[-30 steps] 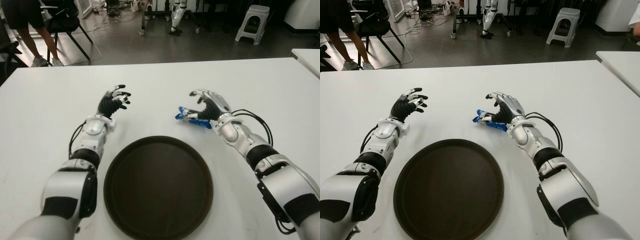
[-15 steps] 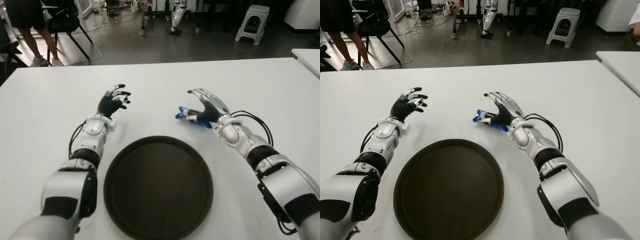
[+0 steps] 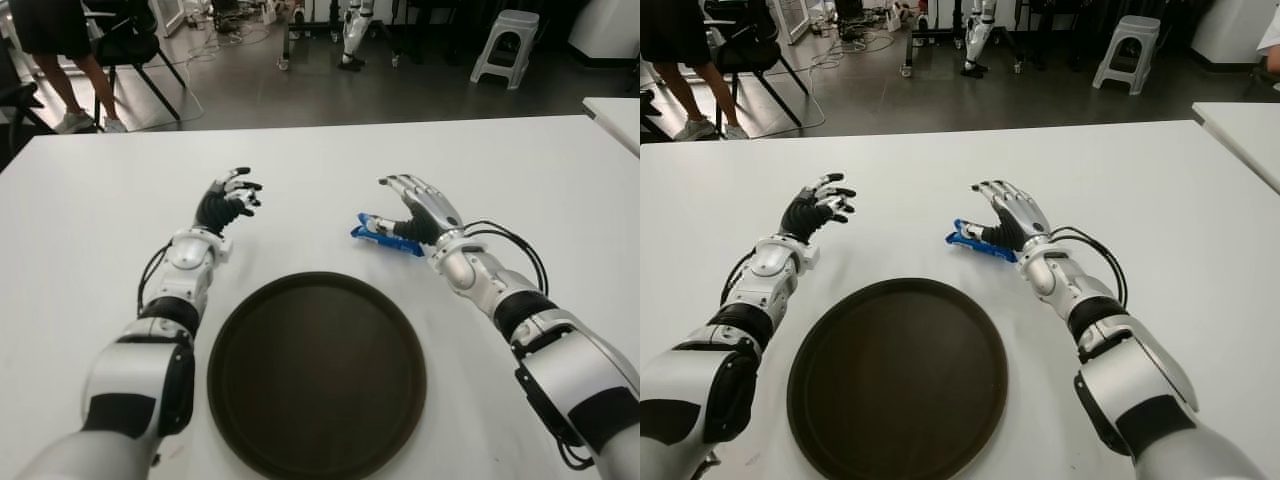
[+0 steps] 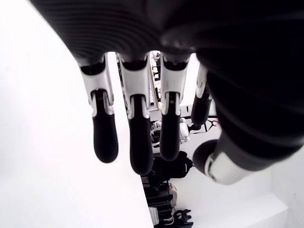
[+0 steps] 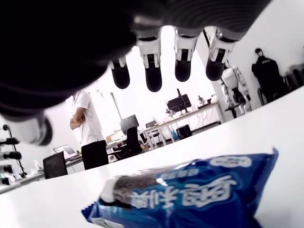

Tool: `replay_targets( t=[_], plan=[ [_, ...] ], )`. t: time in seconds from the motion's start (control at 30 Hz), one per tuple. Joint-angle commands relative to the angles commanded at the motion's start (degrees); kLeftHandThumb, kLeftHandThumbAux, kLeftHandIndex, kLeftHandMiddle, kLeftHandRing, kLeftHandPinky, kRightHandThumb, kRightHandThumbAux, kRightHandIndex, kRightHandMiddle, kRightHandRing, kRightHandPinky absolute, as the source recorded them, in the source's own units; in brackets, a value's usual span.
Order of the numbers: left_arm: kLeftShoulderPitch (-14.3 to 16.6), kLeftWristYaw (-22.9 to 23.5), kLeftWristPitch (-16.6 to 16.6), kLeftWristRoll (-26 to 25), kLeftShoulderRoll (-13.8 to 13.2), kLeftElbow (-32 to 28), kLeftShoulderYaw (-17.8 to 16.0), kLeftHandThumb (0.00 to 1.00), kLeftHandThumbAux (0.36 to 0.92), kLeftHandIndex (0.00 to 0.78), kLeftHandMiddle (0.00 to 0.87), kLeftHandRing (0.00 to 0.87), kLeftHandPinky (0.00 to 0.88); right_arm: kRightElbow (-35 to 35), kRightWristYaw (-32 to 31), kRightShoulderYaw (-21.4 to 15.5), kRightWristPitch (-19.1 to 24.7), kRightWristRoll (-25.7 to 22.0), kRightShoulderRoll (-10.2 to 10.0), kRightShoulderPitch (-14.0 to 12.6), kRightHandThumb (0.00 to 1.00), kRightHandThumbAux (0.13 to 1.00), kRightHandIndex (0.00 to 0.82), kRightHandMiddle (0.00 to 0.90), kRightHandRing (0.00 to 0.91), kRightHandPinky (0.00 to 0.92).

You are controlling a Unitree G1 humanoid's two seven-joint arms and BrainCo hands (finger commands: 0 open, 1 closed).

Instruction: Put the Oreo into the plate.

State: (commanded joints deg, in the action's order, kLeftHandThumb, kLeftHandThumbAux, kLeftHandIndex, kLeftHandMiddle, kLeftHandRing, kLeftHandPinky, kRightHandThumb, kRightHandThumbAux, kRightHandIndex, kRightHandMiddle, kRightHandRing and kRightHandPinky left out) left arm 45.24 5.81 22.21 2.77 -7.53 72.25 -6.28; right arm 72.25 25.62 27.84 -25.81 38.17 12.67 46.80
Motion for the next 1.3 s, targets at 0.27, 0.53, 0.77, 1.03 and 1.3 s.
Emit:
replay_targets(
  t=[0.27,0.53,0.77,1.03,1.3],
  plan=[
    [0.0,-0.2,0.2,0.3,-0.1,0.0,0.4,0.159,0.691,0.192,0.354,0.432,0.449,0.0,-0.1,0.3,1.9,0.4,-0.1,0.2,0.424,0.346,0.000,0.000,0.003,0.056],
    [0.0,0.1,0.4,-0.1,0.0,0.1,0.3,0.174,0.697,0.186,0.350,0.433,0.465,0.1,-0.7,0.6,3.2,0.2,-0.4,0.3,0.431,0.367,0.000,0.000,0.018,0.052],
    [-0.1,0.1,0.5,-0.3,0.0,0.1,0.1,0.184,0.677,0.182,0.339,0.424,0.452,0.2,-1.2,1.0,4.4,0.2,-0.6,0.3,0.439,0.364,0.000,0.000,0.012,0.052],
    [0.0,-0.1,0.2,-0.1,0.0,0.0,0.3,0.199,0.674,0.183,0.328,0.416,0.454,0.5,-2.4,1.4,5.6,0.3,-0.8,0.3,0.424,0.362,0.000,0.000,0.007,0.056],
    [0.0,-0.1,0.1,0.2,-0.2,0.1,0.6,0.177,0.683,0.177,0.330,0.416,0.454,0.5,-3.0,1.8,5.5,0.4,-1.0,0.1,0.406,0.348,0.000,0.000,0.014,0.074]
  ],
)
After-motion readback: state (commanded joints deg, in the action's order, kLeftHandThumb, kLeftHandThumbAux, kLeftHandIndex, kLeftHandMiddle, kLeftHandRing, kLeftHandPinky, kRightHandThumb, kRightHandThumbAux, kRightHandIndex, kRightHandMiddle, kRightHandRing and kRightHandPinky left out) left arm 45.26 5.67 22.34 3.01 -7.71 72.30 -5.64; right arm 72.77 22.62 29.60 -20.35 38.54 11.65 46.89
